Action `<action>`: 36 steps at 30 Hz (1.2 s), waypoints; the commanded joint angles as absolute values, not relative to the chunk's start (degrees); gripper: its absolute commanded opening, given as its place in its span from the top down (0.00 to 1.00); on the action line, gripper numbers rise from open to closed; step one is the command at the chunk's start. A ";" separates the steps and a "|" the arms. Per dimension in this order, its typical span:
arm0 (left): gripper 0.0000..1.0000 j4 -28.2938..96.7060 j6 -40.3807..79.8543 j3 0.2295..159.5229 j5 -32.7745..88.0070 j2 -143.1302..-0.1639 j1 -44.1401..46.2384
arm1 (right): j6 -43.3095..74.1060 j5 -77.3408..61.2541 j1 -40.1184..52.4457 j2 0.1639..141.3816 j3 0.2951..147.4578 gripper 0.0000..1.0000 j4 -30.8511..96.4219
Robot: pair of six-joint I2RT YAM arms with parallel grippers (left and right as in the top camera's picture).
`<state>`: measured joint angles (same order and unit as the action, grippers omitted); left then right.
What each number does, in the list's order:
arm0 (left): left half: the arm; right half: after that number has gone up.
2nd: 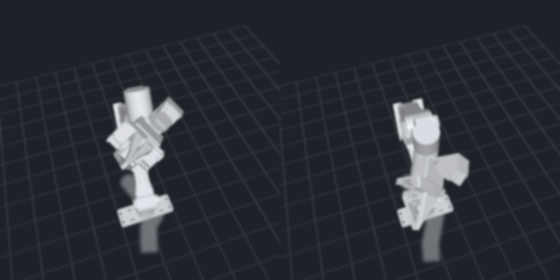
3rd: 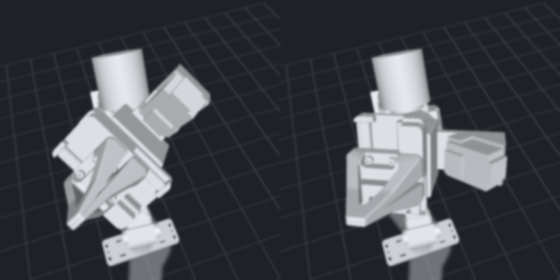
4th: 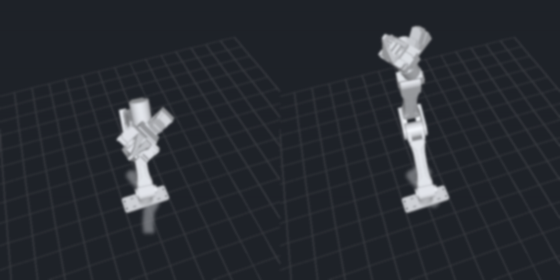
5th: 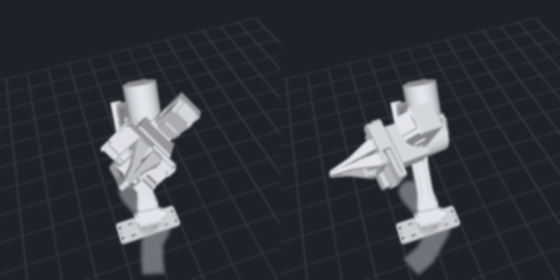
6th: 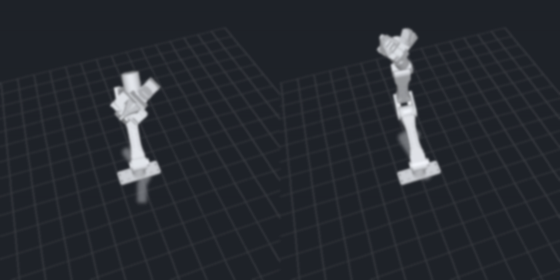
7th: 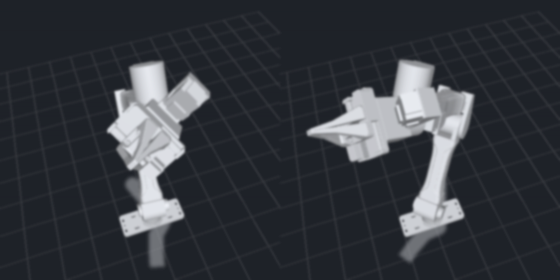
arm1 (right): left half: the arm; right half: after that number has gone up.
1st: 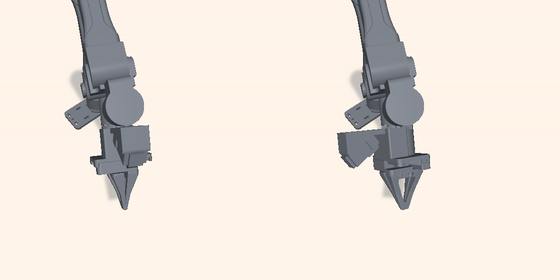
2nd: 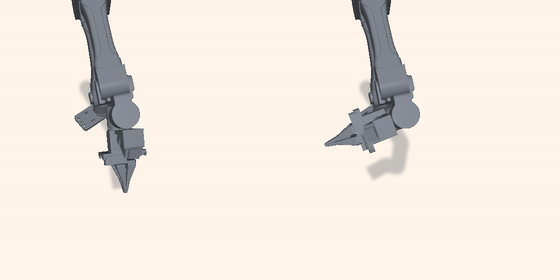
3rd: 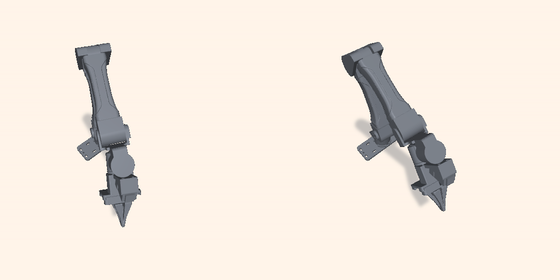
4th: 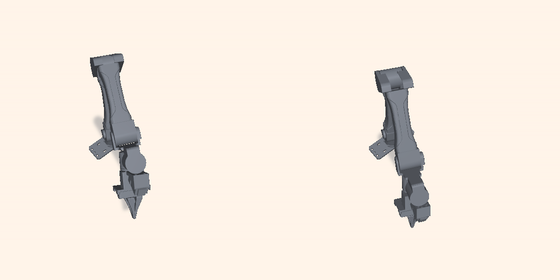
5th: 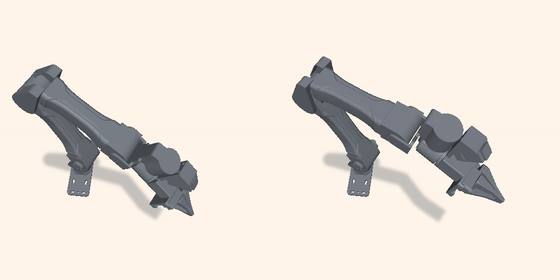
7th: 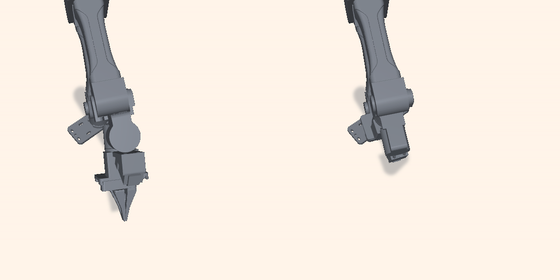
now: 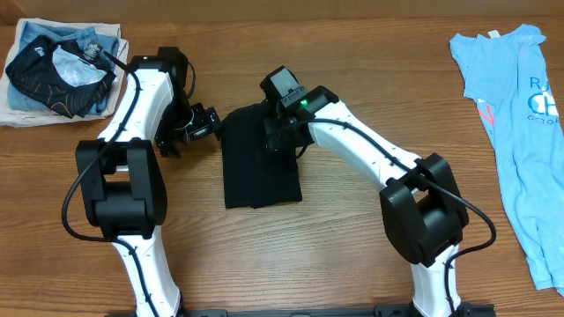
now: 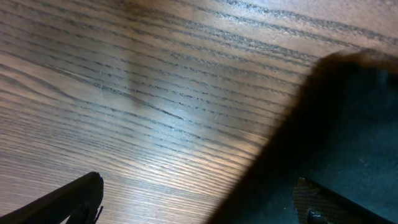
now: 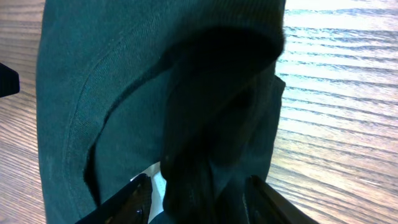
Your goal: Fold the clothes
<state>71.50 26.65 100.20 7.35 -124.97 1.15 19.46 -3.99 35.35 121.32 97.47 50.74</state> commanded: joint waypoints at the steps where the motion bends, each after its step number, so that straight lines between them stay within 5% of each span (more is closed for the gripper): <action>1: 0.00 71.55 27.03 99.44 7.97 -124.92 1.54 | 20.67 -2.39 35.42 123.39 97.54 0.54 50.59; 12: 0.00 71.70 27.03 99.44 7.94 -124.92 1.54 | 22.81 -0.03 31.88 123.48 97.56 0.93 50.72; 19: 0.00 71.57 27.03 99.44 7.92 -124.92 1.54 | 25.65 -0.05 28.49 123.48 97.56 0.93 52.60; 23: 0.00 71.55 27.03 99.44 7.92 -124.92 1.54 | 27.11 -0.03 27.66 123.48 97.56 0.76 54.35; 28: 0.00 71.70 26.98 99.44 7.92 -124.92 1.54 | 27.29 5.58 27.51 123.48 97.56 0.69 56.95; 36: 0.00 71.72 26.59 99.44 7.94 -124.92 1.54 | 30.13 10.72 26.74 123.46 97.58 0.76 59.13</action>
<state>71.59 26.63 100.09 7.33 -124.97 1.15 27.70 6.74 27.40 123.22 97.47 58.89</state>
